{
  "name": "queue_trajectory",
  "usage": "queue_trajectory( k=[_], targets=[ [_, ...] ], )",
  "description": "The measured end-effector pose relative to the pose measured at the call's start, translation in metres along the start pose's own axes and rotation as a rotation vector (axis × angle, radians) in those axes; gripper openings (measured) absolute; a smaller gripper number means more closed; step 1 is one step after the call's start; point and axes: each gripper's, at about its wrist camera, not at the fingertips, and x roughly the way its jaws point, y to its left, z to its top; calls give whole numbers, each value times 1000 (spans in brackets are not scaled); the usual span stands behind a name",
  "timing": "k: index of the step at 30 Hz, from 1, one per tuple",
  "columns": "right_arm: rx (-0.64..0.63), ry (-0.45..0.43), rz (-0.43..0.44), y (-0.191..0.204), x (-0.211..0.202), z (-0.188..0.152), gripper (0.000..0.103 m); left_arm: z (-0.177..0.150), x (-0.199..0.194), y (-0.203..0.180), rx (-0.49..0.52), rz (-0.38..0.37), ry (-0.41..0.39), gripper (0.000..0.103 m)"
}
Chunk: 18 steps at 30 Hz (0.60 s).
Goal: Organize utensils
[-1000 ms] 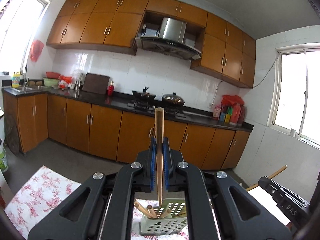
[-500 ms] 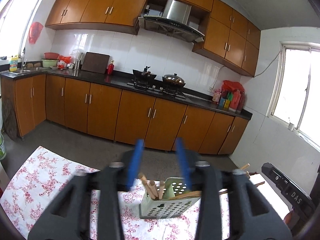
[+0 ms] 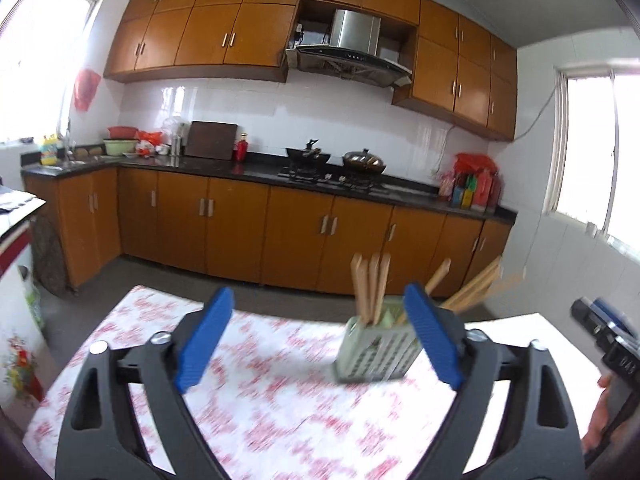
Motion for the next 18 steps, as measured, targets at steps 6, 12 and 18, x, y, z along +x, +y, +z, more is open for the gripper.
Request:
queue_trajectory(
  k=[6,12,18],
  targets=[
    [-85,40,-32,24,-27,-48,99,-44,-27,0,57,58,2,101],
    [-111,61,-47,29,-46,-93,99,-83,-53,-7,115,98,-14,101],
    [-72,82,-55,22,-58,-127,99,-117,-62,-9,107,105,13,101]
  ],
)
